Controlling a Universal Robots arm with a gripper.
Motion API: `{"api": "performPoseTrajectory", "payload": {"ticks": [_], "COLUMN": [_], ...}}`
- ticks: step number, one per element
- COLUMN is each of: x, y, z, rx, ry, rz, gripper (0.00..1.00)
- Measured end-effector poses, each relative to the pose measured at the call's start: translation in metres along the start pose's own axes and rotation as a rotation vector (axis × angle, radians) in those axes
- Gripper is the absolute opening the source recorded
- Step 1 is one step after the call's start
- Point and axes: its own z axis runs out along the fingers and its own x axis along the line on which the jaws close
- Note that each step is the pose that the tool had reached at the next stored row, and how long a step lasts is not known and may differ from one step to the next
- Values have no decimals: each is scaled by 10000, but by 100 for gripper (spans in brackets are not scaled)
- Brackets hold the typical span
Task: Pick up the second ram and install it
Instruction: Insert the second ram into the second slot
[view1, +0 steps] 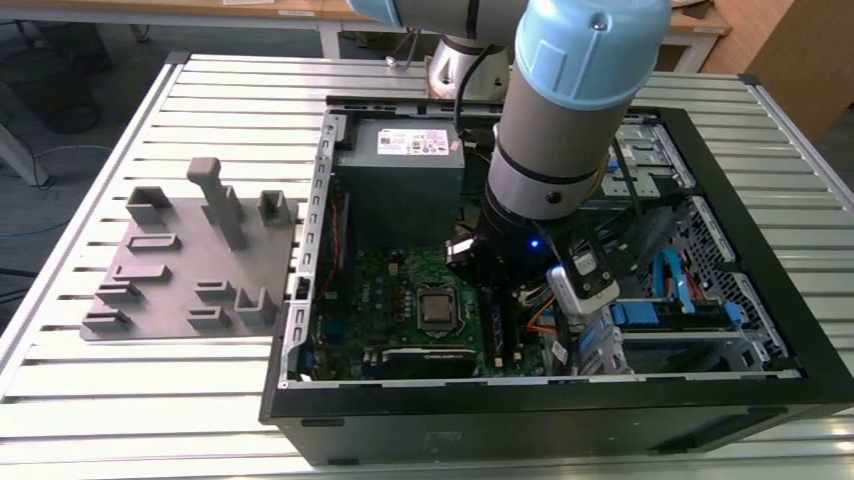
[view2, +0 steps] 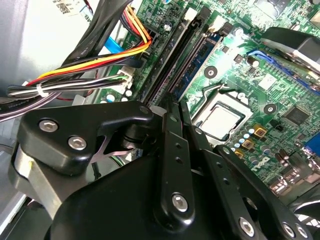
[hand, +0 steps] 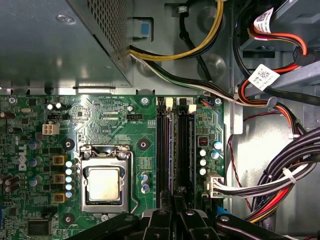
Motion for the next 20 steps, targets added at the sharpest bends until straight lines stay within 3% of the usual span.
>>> {"api": "performPoseTrajectory", "payload": {"ticks": [10,20], "x": [30,13], "y": [0,4], "z": [-2,-2], "rx": [-4,-25], "ry": [-11,-8], "rz": [-1,0], "gripper": [13,13]}}
